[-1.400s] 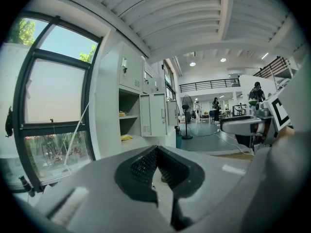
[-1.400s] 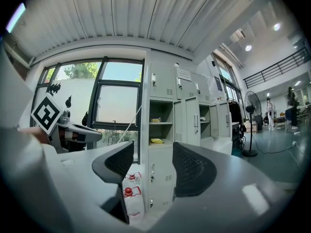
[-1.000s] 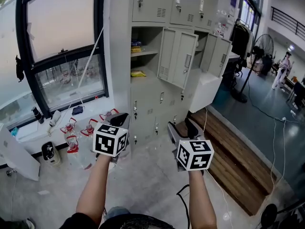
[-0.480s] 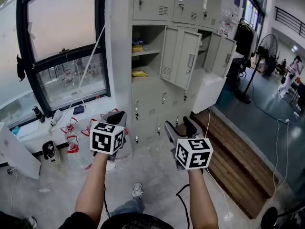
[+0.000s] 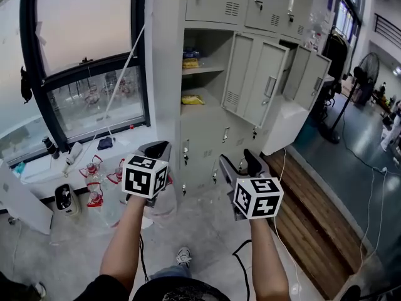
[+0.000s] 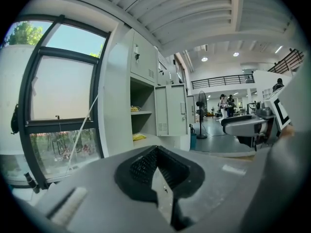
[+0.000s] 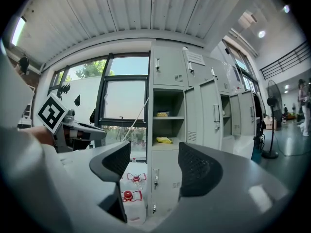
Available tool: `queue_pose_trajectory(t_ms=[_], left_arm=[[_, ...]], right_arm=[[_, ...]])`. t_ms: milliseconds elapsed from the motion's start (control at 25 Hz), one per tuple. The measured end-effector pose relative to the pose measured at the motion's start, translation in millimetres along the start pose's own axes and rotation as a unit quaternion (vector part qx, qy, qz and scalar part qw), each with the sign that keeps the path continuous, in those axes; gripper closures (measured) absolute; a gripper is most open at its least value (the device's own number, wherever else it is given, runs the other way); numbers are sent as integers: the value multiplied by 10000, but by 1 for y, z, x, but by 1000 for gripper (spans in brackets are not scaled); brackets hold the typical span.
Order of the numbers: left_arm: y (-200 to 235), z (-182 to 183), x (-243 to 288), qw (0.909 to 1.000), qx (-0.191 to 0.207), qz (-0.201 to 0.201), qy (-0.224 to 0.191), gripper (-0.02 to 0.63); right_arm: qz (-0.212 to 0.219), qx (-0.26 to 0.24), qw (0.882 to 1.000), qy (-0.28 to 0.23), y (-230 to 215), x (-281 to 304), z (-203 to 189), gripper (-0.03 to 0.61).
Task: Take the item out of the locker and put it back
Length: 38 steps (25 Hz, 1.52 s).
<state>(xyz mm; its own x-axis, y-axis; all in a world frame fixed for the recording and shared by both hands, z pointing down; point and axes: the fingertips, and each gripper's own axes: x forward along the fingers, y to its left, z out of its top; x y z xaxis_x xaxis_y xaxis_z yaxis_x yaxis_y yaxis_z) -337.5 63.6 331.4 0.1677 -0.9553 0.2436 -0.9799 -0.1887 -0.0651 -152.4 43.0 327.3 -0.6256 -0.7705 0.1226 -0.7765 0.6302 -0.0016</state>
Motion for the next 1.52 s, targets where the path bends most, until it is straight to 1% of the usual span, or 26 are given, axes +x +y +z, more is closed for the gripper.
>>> queue_pose_trajectory(t_ms=[120,280,440,760,1080,1520], left_arm=[[27,7,25,10000,-26,50,26,614],[69,20,51,9998,-54,210,4,614],[93,26,76,9998,-45,184,24,614],[147,36,110,9993,-166,319,-27,614],[170,41,138,9994,-169,309,-20,614],[172,44,159,9996,-131,243,-25,614]], right_arm=[[58,-25,10000,70,-4,38,7,256],[162,-100,9997,130,-5,86,23,256],[251,-165,9995,112,-3,129,39,256],[413,-190,9989,147,2,199,47,256],[405,-187,9989,132,-5,235,52,256],[373,-112,9992,102,-18,253,47,258]])
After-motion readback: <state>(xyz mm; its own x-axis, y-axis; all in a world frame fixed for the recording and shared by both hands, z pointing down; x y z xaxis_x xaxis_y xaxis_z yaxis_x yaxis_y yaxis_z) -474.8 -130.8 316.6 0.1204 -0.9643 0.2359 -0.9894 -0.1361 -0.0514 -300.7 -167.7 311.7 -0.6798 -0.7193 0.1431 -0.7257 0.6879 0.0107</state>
